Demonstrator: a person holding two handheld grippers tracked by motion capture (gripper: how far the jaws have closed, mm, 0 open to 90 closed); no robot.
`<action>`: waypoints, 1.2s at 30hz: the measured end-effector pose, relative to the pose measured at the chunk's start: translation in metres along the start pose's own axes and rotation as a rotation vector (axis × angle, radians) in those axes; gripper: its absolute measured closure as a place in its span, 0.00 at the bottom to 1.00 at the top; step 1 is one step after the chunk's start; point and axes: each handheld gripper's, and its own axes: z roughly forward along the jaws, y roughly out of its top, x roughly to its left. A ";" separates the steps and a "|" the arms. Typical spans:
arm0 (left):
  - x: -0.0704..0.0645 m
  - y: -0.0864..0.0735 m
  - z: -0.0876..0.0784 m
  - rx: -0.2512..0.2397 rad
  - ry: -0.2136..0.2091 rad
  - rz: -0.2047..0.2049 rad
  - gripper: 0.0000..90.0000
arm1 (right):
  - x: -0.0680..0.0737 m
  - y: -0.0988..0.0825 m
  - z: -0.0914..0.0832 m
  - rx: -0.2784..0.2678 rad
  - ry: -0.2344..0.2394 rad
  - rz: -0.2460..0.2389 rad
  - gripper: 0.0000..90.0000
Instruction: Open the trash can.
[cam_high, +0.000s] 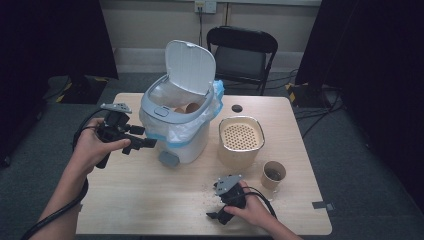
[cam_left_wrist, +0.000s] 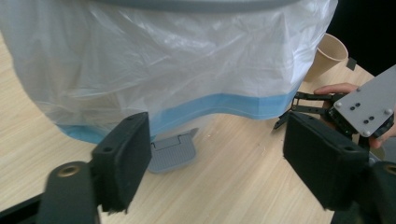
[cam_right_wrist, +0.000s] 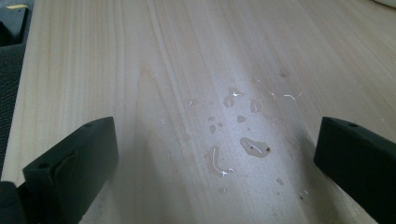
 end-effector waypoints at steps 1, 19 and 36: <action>0.000 -0.003 0.003 0.000 -0.005 0.003 0.22 | 0.000 0.000 0.000 0.000 0.000 0.000 0.00; 0.000 -0.023 0.025 0.031 -0.042 0.021 0.21 | 0.000 0.000 0.000 0.002 0.002 0.000 0.00; 0.000 -0.062 0.058 0.058 -0.079 0.009 0.21 | 0.000 0.000 0.000 0.003 0.004 -0.002 0.00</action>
